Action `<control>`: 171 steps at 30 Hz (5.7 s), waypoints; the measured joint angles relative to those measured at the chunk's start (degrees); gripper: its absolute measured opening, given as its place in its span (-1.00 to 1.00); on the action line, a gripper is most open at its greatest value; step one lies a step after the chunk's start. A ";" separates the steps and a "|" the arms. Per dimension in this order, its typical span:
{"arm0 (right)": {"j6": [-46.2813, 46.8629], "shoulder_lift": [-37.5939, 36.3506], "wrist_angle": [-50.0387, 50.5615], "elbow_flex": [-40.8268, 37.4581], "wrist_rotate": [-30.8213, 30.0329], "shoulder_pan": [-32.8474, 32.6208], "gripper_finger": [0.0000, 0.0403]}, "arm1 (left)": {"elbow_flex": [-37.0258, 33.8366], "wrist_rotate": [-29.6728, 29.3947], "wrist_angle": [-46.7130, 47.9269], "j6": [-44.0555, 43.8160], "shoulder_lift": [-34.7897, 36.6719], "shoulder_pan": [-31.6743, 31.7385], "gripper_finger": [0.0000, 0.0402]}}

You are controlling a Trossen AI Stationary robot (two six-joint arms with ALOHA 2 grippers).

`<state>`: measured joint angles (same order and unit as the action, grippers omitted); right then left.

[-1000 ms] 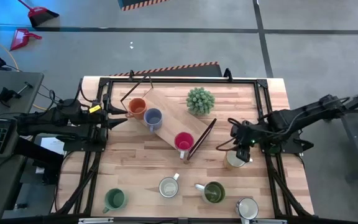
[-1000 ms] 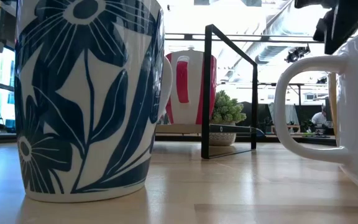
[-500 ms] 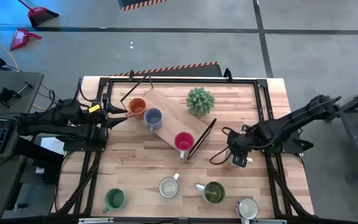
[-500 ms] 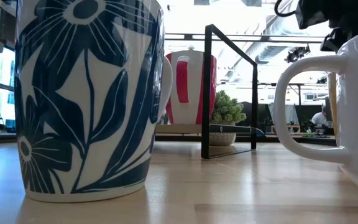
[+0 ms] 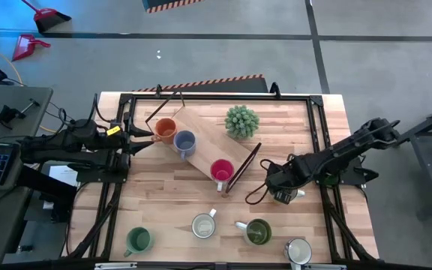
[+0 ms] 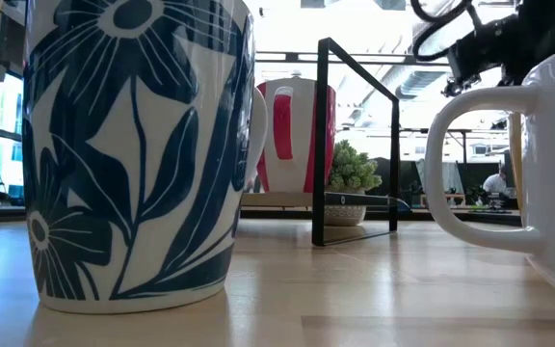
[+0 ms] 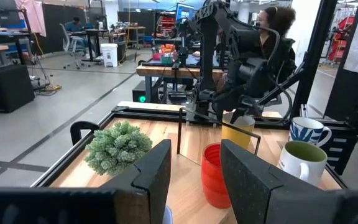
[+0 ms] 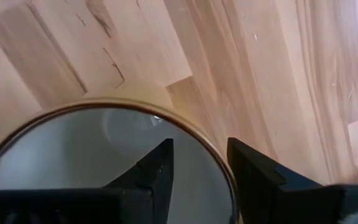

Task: Place coffee mugs
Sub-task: Put the yellow mug on the shelf

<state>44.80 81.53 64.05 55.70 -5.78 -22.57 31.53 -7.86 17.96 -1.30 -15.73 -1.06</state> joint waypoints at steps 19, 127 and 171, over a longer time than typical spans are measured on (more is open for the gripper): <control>4.18 5.63 -1.20 0.20 0.73 -0.04 -0.95 | 0.00 0.51 0.30 0.04 0.00 0.00 -0.36; 49.41 37.16 8.00 57.86 1.15 28.94 -1.00 | 0.02 -9.39 3.65 -2.10 0.02 0.00 -0.36; 53.83 39.76 6.64 57.83 2.73 29.00 -1.00 | 0.02 -9.01 4.09 -2.10 0.00 0.01 -0.36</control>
<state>98.62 121.30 70.70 113.54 -3.05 6.44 31.55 -16.87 22.04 -3.40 -15.73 -1.05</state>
